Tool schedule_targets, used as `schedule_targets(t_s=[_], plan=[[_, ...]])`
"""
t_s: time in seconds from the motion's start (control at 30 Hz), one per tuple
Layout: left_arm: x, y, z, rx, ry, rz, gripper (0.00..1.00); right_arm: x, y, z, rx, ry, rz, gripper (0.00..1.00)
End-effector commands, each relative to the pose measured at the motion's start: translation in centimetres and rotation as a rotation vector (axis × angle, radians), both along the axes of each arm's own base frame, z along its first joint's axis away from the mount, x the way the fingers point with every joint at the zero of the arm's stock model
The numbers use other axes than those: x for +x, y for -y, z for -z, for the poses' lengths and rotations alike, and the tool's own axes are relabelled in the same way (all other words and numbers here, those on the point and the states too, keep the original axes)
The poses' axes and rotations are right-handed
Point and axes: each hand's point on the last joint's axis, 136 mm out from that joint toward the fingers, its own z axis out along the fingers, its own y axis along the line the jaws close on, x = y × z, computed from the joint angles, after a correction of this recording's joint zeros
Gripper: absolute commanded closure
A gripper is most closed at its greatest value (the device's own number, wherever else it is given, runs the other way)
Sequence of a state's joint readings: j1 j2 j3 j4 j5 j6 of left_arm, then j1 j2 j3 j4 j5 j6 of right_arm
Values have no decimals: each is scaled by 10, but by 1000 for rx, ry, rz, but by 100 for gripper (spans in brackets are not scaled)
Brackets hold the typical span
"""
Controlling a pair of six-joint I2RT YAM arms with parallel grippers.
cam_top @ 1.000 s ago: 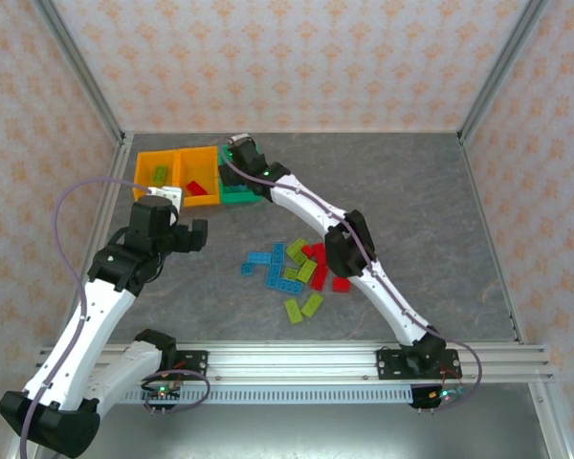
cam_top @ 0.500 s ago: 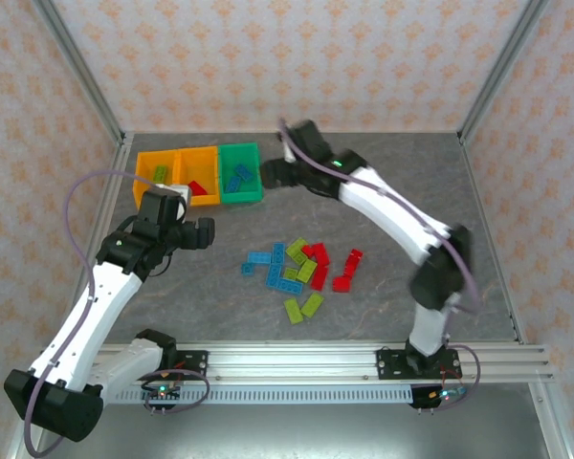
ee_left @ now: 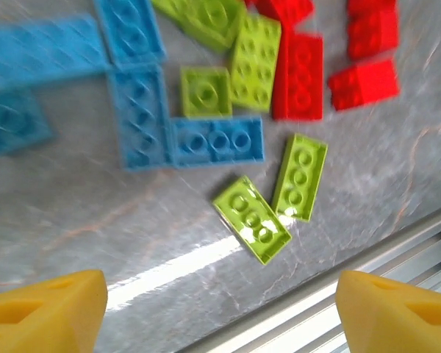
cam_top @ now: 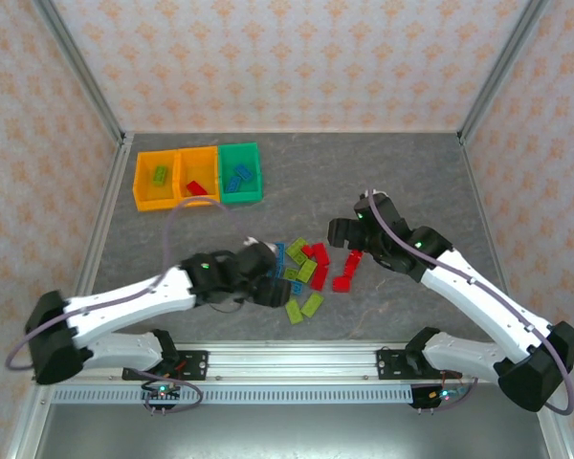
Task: Sort the legos into containers by color
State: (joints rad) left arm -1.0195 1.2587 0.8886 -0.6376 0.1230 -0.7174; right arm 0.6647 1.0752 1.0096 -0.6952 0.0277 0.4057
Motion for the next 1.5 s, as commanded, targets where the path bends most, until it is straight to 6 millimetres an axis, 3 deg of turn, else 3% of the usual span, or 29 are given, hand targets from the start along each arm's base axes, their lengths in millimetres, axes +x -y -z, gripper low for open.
schedule_targets(t_s=[0.0,0.13,0.57,0.9,1.0,1.2,1.33,1.47], plan=[[3,27,19,-4,0,-47,21,9,9,-7,-15,30,74,5],[5,39,46,35,-33,-51,21,10,6,-2,-45,-5,57,4],[25,28,79,139,-37,-175,29,9,7,3,-65,-23,50,4],[18,2,105,224,-83,-240,42,8,6,6,-61,-35,50,4],[11,-14,109,271,-92,-254,50,9,4,8,-61,-42,47,4],[1,-30,111,300,-103,-229,57,11,0,13,-62,-59,43,4],[1,-28,107,280,-87,-189,47,12,-3,18,-64,-81,42,4],[-3,-8,89,196,-28,-67,23,11,-2,19,-65,-86,43,4]])
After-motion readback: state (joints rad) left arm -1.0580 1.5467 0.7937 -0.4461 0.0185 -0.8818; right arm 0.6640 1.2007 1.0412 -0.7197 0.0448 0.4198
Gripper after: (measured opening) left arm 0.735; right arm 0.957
